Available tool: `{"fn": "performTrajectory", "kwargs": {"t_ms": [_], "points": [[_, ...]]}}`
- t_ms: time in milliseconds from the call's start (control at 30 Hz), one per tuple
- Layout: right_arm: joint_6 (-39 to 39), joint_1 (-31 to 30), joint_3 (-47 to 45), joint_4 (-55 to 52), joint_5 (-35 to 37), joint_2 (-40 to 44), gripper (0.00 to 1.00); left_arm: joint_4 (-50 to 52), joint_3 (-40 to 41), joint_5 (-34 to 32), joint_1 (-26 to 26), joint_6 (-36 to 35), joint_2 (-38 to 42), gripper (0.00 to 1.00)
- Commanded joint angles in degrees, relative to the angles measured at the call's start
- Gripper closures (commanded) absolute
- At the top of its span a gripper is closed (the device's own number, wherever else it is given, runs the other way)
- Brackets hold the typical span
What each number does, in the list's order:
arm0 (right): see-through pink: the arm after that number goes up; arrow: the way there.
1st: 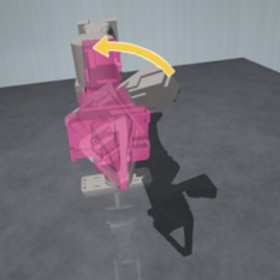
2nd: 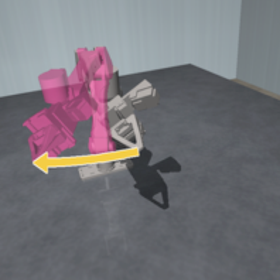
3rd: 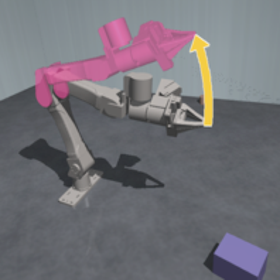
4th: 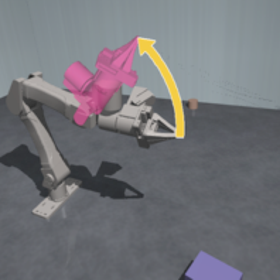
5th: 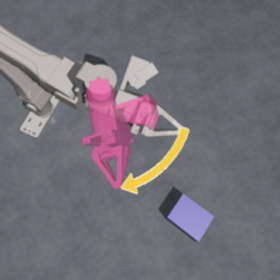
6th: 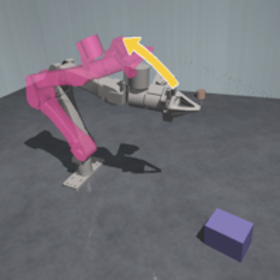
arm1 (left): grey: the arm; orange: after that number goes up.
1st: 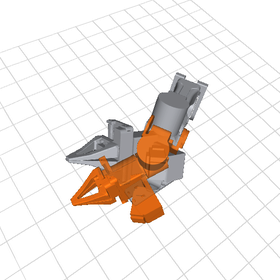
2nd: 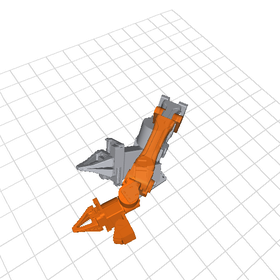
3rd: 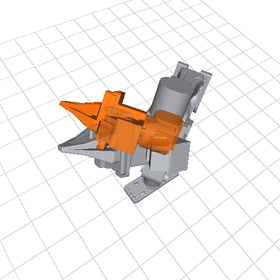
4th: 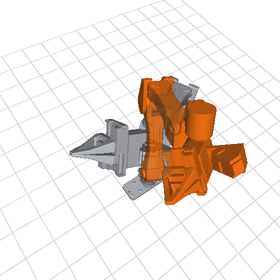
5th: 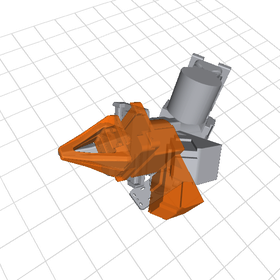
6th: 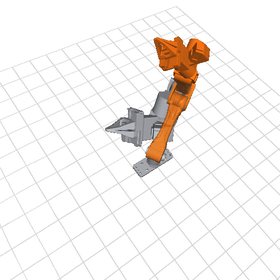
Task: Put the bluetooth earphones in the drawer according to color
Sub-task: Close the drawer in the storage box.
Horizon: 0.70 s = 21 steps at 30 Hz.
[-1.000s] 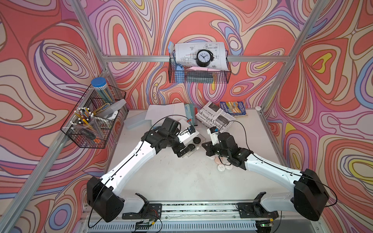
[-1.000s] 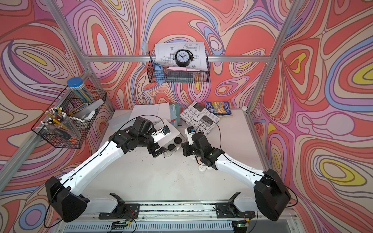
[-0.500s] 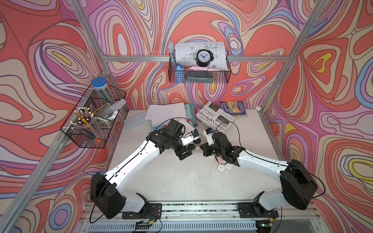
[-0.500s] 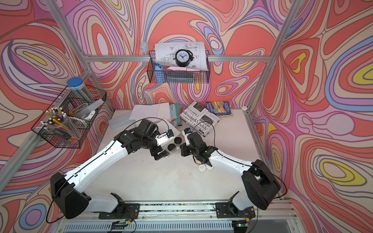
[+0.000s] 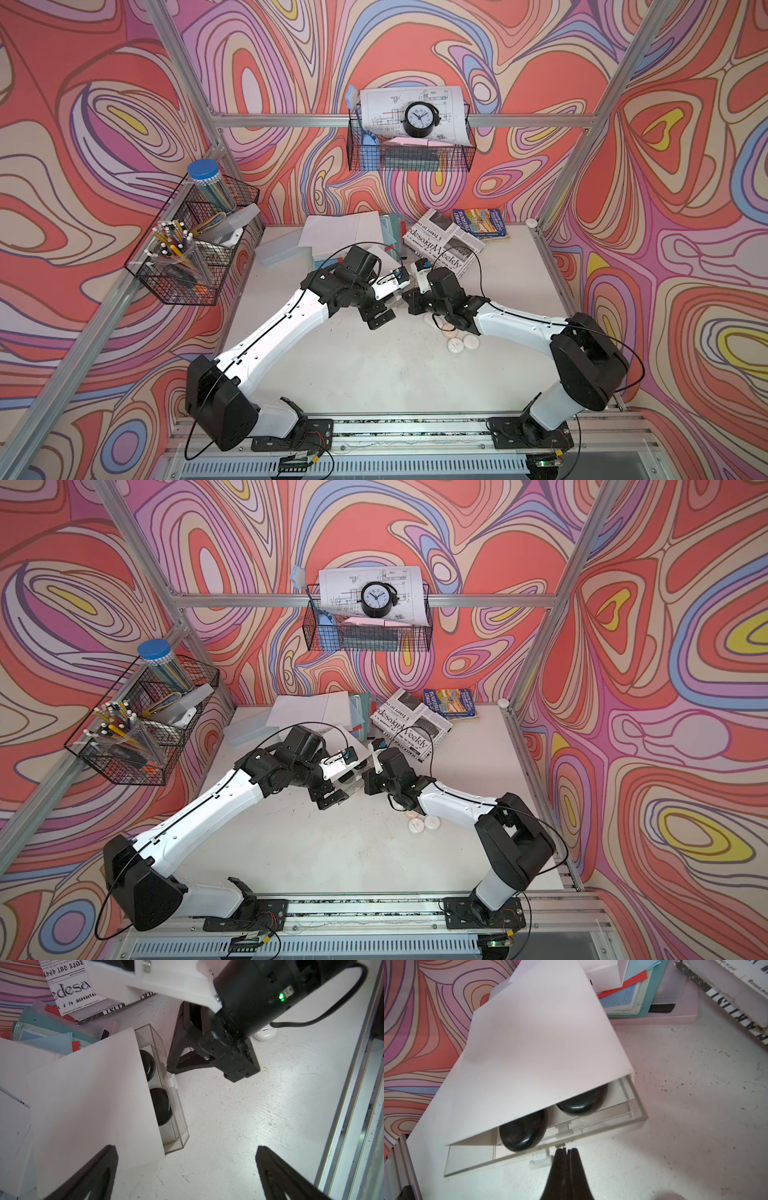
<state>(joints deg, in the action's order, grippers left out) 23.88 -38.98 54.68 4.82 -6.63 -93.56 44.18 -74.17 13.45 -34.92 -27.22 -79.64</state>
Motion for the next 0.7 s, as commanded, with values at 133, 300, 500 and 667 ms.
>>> {"fn": "performTrajectory", "kwargs": {"t_ms": [133, 300, 500, 667], "points": [[2.5, -0.2, 2.6, 5.8, 0.3, -3.7, 1.0, 1.8, 0.2, -1.6, -0.2, -0.7, 0.2, 0.01], [2.6, 0.0, 3.4, 5.9, 1.7, -4.7, 1.0, 1.8, 0.3, -2.0, -0.2, -0.9, -0.1, 0.01], [2.6, 0.8, 3.9, 6.3, 2.7, -5.1, 1.0, 1.7, 0.4, -2.0, -0.2, -1.0, -0.1, 0.01], [2.8, 1.8, 5.2, 5.9, 1.0, -5.9, 1.0, 1.2, 0.4, -2.5, -0.2, -0.8, -0.1, 0.01]]}}
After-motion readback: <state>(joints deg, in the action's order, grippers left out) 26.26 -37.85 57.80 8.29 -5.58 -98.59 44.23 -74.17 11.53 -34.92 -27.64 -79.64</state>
